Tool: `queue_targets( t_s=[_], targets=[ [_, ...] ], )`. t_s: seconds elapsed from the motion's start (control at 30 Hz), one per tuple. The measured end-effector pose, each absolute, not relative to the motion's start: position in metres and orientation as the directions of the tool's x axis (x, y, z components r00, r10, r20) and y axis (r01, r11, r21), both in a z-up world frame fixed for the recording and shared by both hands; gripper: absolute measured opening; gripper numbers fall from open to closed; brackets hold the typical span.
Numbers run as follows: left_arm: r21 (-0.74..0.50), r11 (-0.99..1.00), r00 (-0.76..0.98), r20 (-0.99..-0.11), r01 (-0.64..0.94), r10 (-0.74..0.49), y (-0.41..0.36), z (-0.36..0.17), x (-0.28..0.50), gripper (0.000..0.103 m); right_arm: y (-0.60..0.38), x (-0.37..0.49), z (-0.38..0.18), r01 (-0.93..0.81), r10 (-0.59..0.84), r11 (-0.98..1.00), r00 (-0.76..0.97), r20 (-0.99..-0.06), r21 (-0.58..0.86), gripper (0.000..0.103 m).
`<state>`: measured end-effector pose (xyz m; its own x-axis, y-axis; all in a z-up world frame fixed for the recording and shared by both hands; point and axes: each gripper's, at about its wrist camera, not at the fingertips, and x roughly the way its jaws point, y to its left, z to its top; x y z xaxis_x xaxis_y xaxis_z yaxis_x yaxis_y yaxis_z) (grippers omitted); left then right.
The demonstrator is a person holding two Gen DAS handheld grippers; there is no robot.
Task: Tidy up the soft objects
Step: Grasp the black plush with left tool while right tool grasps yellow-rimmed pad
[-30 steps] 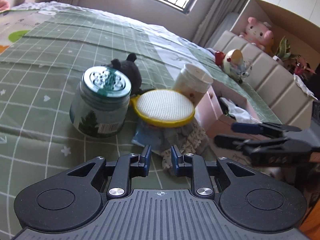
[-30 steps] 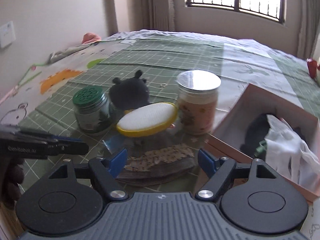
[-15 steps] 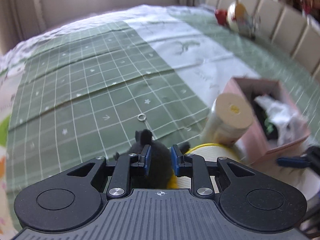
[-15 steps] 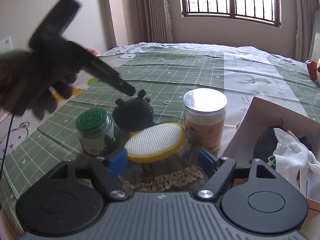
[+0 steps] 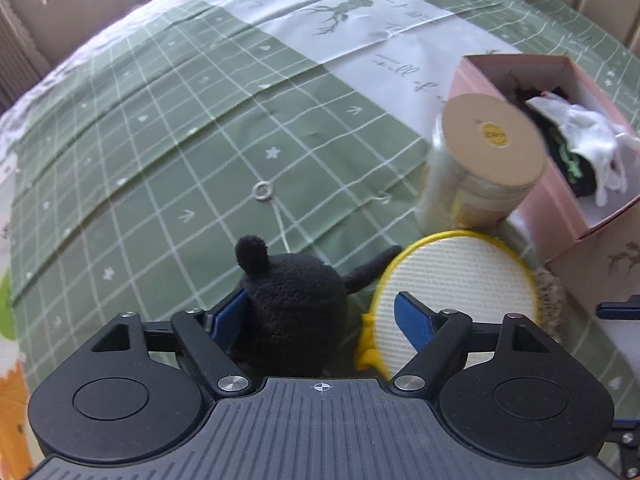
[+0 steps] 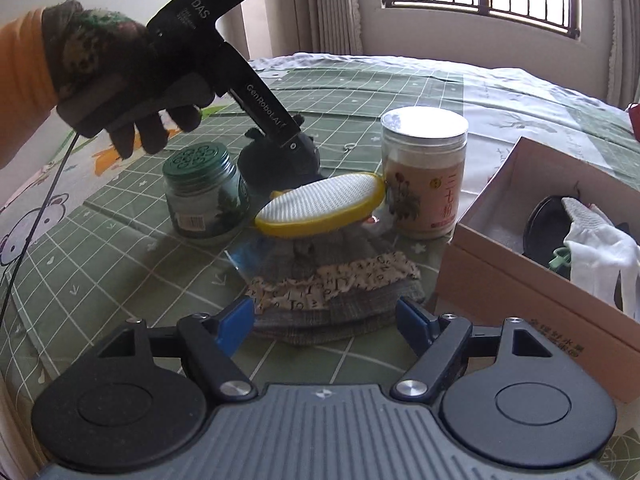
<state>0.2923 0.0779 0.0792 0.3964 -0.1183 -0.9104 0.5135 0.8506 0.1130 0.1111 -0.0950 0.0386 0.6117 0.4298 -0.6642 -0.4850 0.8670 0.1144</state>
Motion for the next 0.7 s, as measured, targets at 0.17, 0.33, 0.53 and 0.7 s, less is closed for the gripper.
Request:
queue_targets(
  t_s=[0.17,0.33,0.53,0.7],
  targets=[
    [0.059,0.903,0.364,-0.925,0.426,-0.112,0.107,0.066,0.316,0.082,-0.093,0.112,0.048,-0.489,0.425,0.867,0.623,-0.656,0.097,0.078],
    [-0.121,0.92,0.335,-0.907,0.372,-0.255,0.129,0.053,0.331,0.08,-0.085,0.142,0.078,-0.476,0.444,0.869,0.637,-0.63,0.131,0.083],
    [-0.253,0.917,0.35,-0.866,0.308,-0.357,0.157,0.05,0.32,0.072,-0.065,0.202,0.083,-0.379,0.435,0.894,0.603,-0.669,0.24,0.083],
    [-0.285,0.927,0.452,-0.812,0.244,-0.368,0.198,0.072,0.294,0.072,-0.053,0.232,0.061,-0.289,0.374,0.925,0.568,-0.733,0.248,0.083]
  ],
)
